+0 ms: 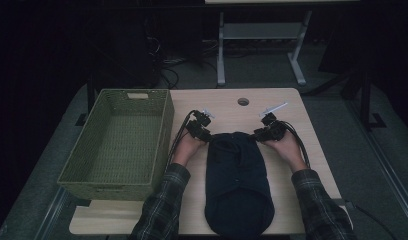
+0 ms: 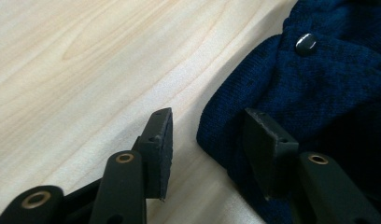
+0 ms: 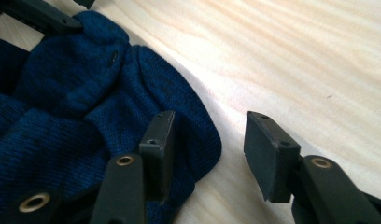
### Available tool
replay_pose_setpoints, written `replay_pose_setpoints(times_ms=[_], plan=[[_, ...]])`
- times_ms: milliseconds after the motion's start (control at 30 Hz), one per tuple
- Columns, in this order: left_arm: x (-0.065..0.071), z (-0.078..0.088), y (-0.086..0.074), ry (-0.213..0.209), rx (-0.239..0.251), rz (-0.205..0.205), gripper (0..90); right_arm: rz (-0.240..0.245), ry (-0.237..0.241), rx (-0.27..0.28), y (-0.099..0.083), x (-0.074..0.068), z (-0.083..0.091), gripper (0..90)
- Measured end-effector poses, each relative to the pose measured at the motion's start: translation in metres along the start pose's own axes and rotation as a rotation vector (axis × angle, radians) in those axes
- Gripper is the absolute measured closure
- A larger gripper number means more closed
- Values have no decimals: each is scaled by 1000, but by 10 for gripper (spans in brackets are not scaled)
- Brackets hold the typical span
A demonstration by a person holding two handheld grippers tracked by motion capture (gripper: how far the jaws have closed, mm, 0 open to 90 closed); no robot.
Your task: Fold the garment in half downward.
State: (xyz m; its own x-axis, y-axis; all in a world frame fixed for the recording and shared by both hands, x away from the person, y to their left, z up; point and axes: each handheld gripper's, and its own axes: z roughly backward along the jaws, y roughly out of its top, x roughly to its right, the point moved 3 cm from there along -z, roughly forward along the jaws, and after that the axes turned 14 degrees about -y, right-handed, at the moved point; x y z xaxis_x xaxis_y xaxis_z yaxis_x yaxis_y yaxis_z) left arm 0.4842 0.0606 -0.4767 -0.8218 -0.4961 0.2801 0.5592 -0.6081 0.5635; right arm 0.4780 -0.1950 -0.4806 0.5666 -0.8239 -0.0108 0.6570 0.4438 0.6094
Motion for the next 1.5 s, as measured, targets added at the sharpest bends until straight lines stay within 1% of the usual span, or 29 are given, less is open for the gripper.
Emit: replay_pose_setpoints(times_ms=[67, 100, 133, 167, 200, 267, 333, 367, 467, 500, 567, 600, 633, 733, 833, 900, 933, 1000, 1067, 1100, 1167, 1200, 1267, 1300, 1333, 1367, 1433, 1467, 1500], plan=[[0, 0, 0, -18, -3, -4, 580, -5, 23, -8, -1, 0, -2, 580], [0, 0, 0, -18, -3, -4, 607, -5, 23, -8, -1, 0, -2, 580], [1, -1, 0, -27, -3, -3, 607, 4, 27, -13, -2, 0, -3, 595], [2, -2, 0, -41, -6, -9, 657, -2, 52, -16, -3, 0, -5, 649], [2, -2, 0, -44, -5, -10, 671, -7, 60, -17, -3, 0, -5, 659], [2, -3, 0, -65, 13, 10, 707, -6, 69, -21, -3, -1, -5, 706], [2, -3, 0, -69, 5, 3, 740, 4, 71, -22, -3, -2, -5, 744], [2, -3, 0, -68, 11, 6, 754, 10, 71, -23, -3, -3, -5, 766], [3, -1, 1, -63, 13, 23, 791, 34, 54, -23, -1, -5, -3, 787], [4, 0, 1, -59, 17, 28, 797, 43, 44, -25, -1, -5, -2, 793], [5, 2, 3, -47, 23, 20, 806, 59, 20, -26, 1, -6, 1, 800], [6, 5, 4, -39, 16, 5, 808, 61, 10, -23, 2, -7, 4, 801], [7, 7, 6, -35, 24, 3, 811, 72, -3, -14, 3, -7, 7, 803], [10, 13, 10, -21, 42, -8, 814, 74, -30, 9, 7, -7, 18, 805], [16, 27, 21, -1, 55, -40, 816, 76, -32, 28, 11, -6, 28, 806], [20, 35, 26, 11, 75, -52, 817, 69, -33, 48, 16, -5, 37, 807], [22, 39, 29, 15, 83, -60, 817, 76, -36, 63, 19, -5, 42, 807], [26, 48, 35, 30, 97, -85, 818, 76, -49, 91, 24, -4, 52, 808], [28, 52, 38, 33, 107, -91, 818, 74, -45, 95, 26, -3, 57, 808], [32, 59, 43, 47, 115, -107, 818, 80, -52, 110, 31, -2, 66, 808], [36, 65, 48, 58, 123, -121, 818, 86, -60, 134, 34, -1, 72, 809], [36, 65, 48, 58, 123, -121, 819, 86, -60, 134, 34, -1, 72, 809], [39, 71, 53, 63, 137, -129, 819, 77, -57, 146, 37, 0, 80, 810], [43, 77, 58, 82, 143, -146, 819, 83, -64, 162, 40, 1, 86, 810], [44, 81, 61, 88, 146, -157, 820, 88, -66, 165, 42, 1, 88, 810], [46, 84, 63, 96, 151, -164, 820, 92, -71, 167, 44, 1, 91, 811], [47, 90, 67, 103, 161, -175, 820, 99, -83, 196, 48, 1, 97, 811], [47, 90, 67, 103, 161, -175, 819, 100, -84, 187, 50, 1, 99, 811], [48, 96, 71, 110, 166, -182, 819, 105, -89, 196, 52, 1, 102, 812]])
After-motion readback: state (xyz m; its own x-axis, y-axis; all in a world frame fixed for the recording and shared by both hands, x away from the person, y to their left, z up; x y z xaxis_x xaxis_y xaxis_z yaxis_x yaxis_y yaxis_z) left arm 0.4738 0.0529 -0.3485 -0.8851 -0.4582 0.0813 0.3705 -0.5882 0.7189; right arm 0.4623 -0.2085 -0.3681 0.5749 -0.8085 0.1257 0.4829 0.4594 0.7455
